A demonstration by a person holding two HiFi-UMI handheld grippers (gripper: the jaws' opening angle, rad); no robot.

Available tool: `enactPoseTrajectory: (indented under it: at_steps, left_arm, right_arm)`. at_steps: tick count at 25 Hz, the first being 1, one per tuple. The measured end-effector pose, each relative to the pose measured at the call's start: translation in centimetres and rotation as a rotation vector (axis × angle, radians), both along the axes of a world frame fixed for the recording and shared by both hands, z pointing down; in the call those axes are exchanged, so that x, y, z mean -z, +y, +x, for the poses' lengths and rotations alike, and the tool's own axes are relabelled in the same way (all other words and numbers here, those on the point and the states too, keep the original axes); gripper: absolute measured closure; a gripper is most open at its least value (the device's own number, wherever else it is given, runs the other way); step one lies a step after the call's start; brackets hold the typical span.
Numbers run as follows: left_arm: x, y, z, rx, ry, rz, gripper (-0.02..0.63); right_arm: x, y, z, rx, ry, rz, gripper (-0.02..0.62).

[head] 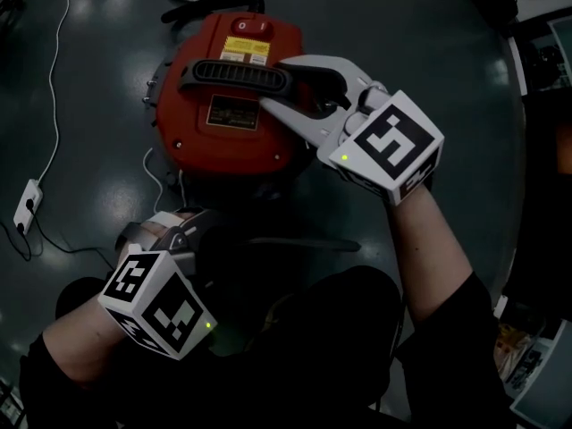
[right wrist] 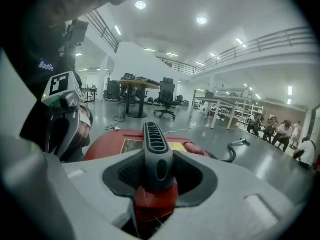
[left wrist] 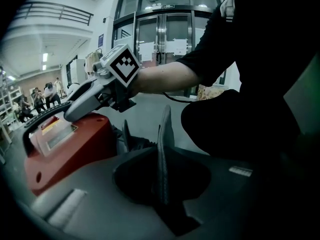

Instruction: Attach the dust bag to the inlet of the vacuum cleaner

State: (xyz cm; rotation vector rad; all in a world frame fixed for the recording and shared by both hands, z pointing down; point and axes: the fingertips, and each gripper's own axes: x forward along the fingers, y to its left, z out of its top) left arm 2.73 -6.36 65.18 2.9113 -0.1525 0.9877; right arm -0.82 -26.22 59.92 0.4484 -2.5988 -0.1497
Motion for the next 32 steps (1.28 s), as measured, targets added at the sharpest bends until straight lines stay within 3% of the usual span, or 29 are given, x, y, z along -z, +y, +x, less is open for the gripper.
enactPoseTrajectory:
  at_steps: [11,18,27,32]
  left_arm:
    - [-0.7,-1.1,1.5,-0.020,-0.027,-0.001,0.548]
    - [-0.8,-1.6,-0.8,0.068,0.069,-0.140,0.554]
    - [-0.9,-2.0,0.8,0.031,0.015,-0.060,0.537]
    - [-1.0,-1.9,-0.7,0.060,0.042,-0.088,0.534]
  right_arm:
    - [0.1,-0.1,0.0,-0.040,-0.005,0.020,0.437]
    - [-0.1,-0.2,0.0,-0.062,0.003,0.021,0.437]
    - [0.0,-0.3,-0.1,-0.079,0.005,0.035,0.437]
    - [-0.1,-0.4,0.0,-0.090,-0.003,0.031,0.437]
